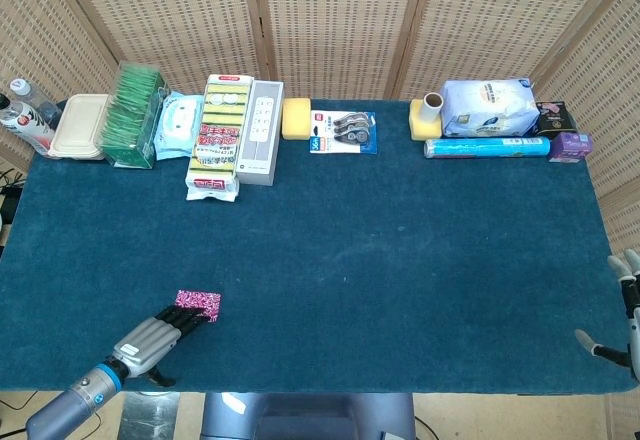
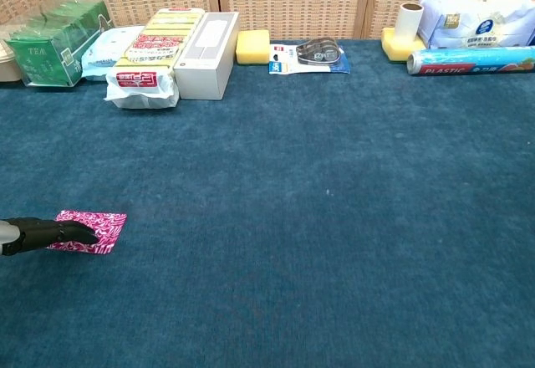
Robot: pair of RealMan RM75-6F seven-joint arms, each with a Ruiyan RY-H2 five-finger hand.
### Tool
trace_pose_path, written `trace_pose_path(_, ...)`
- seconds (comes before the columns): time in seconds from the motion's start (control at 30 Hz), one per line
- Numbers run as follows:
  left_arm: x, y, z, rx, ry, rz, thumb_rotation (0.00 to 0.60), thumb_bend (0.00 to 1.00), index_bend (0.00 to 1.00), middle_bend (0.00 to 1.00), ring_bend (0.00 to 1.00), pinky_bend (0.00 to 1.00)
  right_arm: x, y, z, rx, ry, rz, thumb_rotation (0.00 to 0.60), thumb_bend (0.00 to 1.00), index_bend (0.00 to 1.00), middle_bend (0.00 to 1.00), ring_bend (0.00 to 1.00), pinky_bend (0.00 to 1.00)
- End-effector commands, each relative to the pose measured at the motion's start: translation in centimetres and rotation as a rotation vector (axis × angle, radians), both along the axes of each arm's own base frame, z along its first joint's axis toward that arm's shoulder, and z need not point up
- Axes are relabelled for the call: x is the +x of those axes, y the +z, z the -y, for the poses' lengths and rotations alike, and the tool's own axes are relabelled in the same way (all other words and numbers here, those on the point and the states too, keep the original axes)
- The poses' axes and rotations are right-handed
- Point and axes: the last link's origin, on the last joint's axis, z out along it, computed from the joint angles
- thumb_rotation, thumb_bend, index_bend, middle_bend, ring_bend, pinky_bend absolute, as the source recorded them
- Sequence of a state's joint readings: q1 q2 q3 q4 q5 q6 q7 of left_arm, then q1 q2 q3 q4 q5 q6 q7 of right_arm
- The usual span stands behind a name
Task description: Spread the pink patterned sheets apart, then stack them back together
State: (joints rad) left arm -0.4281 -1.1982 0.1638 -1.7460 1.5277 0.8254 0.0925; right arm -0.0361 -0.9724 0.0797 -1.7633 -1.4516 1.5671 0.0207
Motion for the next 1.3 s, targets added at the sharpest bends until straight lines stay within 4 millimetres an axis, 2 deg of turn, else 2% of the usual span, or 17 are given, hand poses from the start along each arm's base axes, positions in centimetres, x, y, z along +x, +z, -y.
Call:
trace_pose_path(0.03,0.0,0.0,-0.3,-0.002,0.004,-0.003,0.600,0.06,0.00,0.00,0.00,0.02,0.0,0.0,0.0,0.001,-0.001,0.000,0.600,0.00,0.06,0.02,0.00,0.00)
trace_pose_path(0.4,-0.7,0.2,-2.2,0.031,0.048,-0.025,0.600,0.06,0.00,0.00,0.00,0.02,0.0,0.1,0.0,0.004,-0.004,0.004,0.600,0.00,0.07,0.01,0.00,0.00)
trace_pose_path(0.67,-1.4,0.5,-2.8,0.044,0.082,-0.039,0.600,0.06,0.00,0.00,0.00,0.02,0.0,0.1,0.0,0.004,-0.007,0.003,0.600,0.00,0.06,0.01,0.00,0.00)
trace_pose_path(0.87,-1.3,1.3,-3.5,0.095,0.075,-0.032,0.600,0.06,0.00,0.00,0.00,0.02,0.0,0.1,-0.2,0.005,-0.009,0.005,0.600,0.00,0.06,0.01,0.00,0.00)
trace_pose_path(1.1,-0.8,2.1,-2.5,0.075,0.074,-0.001,0.600,0.06,0.00,0.00,0.00,0.02,0.0,0.2,-0.1,0.001,-0.007,0.008,0.600,0.00,0.07,0.01,0.00,0.00)
trace_pose_path(1.3,-0.3,1.5,-1.2,0.020,0.038,0.012,0.600,0.06,0.00,0.00,0.00,0.02,0.1,0.2,-0.2,0.005,-0.006,0.009,0.600,0.00,0.06,0.01,0.00,0.00)
